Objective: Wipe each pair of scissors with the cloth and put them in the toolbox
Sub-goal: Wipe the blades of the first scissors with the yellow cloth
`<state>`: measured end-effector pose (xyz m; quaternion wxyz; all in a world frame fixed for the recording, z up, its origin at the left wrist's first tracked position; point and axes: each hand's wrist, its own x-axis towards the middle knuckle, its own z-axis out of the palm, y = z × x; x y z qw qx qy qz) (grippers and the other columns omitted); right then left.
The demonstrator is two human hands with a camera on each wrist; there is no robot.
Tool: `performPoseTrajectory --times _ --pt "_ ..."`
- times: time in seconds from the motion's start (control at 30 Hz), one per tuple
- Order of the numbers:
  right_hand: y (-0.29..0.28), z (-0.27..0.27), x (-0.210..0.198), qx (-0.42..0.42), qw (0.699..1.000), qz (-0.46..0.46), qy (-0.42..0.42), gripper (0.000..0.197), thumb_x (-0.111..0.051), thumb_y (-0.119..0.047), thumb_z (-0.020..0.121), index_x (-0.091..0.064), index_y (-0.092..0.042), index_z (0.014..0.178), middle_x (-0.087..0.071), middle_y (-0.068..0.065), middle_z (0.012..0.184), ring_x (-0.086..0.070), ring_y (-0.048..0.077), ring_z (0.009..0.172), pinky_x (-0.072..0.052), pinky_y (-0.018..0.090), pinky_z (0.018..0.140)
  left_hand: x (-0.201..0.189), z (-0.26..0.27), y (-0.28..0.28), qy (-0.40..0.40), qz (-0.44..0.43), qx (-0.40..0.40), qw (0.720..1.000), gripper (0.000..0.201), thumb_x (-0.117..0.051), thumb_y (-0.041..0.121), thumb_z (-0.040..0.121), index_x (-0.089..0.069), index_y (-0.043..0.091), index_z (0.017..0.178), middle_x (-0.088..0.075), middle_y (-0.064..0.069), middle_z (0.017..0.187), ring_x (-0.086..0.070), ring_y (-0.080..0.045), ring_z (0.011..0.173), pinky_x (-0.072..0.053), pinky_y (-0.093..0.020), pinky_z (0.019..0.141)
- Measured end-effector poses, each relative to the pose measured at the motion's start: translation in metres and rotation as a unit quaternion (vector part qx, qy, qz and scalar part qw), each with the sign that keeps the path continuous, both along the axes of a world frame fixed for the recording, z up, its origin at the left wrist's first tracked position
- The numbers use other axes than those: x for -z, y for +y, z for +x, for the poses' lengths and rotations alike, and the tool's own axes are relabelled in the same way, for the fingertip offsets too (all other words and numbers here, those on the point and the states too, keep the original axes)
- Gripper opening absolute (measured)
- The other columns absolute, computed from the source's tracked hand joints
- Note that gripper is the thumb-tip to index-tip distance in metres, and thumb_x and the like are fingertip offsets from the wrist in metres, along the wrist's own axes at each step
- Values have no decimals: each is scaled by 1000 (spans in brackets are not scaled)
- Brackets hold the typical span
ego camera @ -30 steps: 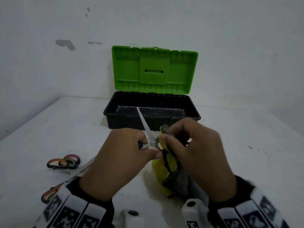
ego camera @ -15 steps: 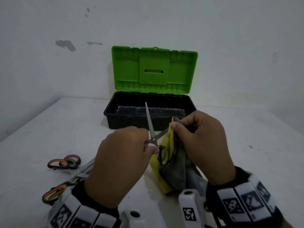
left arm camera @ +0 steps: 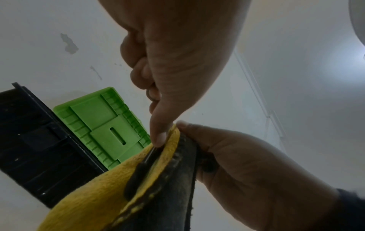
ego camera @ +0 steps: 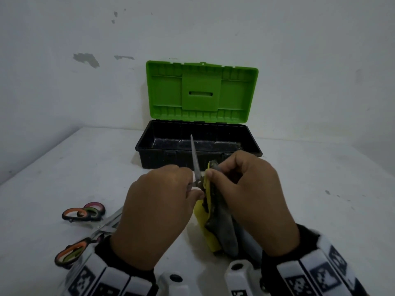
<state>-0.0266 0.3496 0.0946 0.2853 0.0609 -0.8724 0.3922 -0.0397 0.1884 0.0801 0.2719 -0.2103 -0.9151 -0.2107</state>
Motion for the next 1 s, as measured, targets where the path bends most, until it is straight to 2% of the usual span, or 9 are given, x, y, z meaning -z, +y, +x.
performPoseTrajectory --times 0.1,0.23,0.4,0.6,0.67,0.73,0.8,0.87,1.0 --pt "7 -7 1 17 1000 0 -9 20 -78 -30 79 -62 -25 67 -61 -13 59 -59 -3 65 -40 4 54 1 -2 -1 -6 5 5 1000 51 -86 38 63 -36 29 60 -40 13 53 -29 -1 44 -19 -11 46" --pt "18 -15 1 57 998 -18 -6 21 -79 -32 78 -62 -25 66 -62 -14 60 -60 -2 64 -41 6 54 4 -2 0 -13 11 1 1000 51 -84 41 66 -36 30 57 -43 11 52 -37 -6 43 -25 -16 43" --pt "-5 -4 5 5 1000 -9 -6 19 -77 -29 79 -62 -25 68 -61 -13 61 -60 -1 68 -41 5 56 -1 -3 2 -21 -1 -8 1000 49 -87 36 63 -39 29 57 -42 12 52 -29 1 44 -18 -12 47" --pt "21 -20 2 44 998 -31 -29 21 -81 -32 75 -65 -21 65 -64 -10 60 -61 1 60 -42 9 51 -6 -2 -2 -51 -12 27 998 53 -86 40 63 -34 31 56 -31 17 52 -24 4 42 -17 -12 47" --pt "31 -24 3 53 998 -29 -31 22 -82 -34 74 -66 -21 65 -66 -10 61 -61 3 57 -47 18 54 -3 -2 -2 -61 -5 27 998 50 -85 43 63 -37 31 54 -27 19 49 -26 3 41 -20 -12 46" --pt "40 -28 4 57 997 -37 -35 22 -81 -34 75 -68 -20 65 -67 -7 61 -63 5 57 -50 25 55 2 -4 -1 -68 17 18 997 49 -81 49 66 -38 31 51 -31 18 46 -32 -1 41 -23 -14 46" --pt "50 -30 5 66 995 -62 -31 20 -80 -34 76 -69 -20 67 -68 -5 62 -64 7 58 -49 25 55 5 -4 0 -95 57 20 994 49 -78 53 67 -40 29 48 -37 13 44 -40 -6 42 -27 -13 45" --pt "59 -28 5 73 993 -97 -13 17 -79 -33 77 -70 -20 70 -70 -5 63 -65 7 58 -48 25 56 4 -3 0 -144 122 32 982 45 -79 53 65 -47 27 48 -42 11 44 -46 -3 48 -36 -12 49" --pt "61 -12 0 -1 991 -129 34 11 -81 -25 75 -71 -21 74 -72 -6 68 -68 11 63 -54 24 60 6 -6 -5 -217 216 51 951 43 -82 54 60 -53 25 50 -45 16 43 -44 1 42 -34 -9 46"
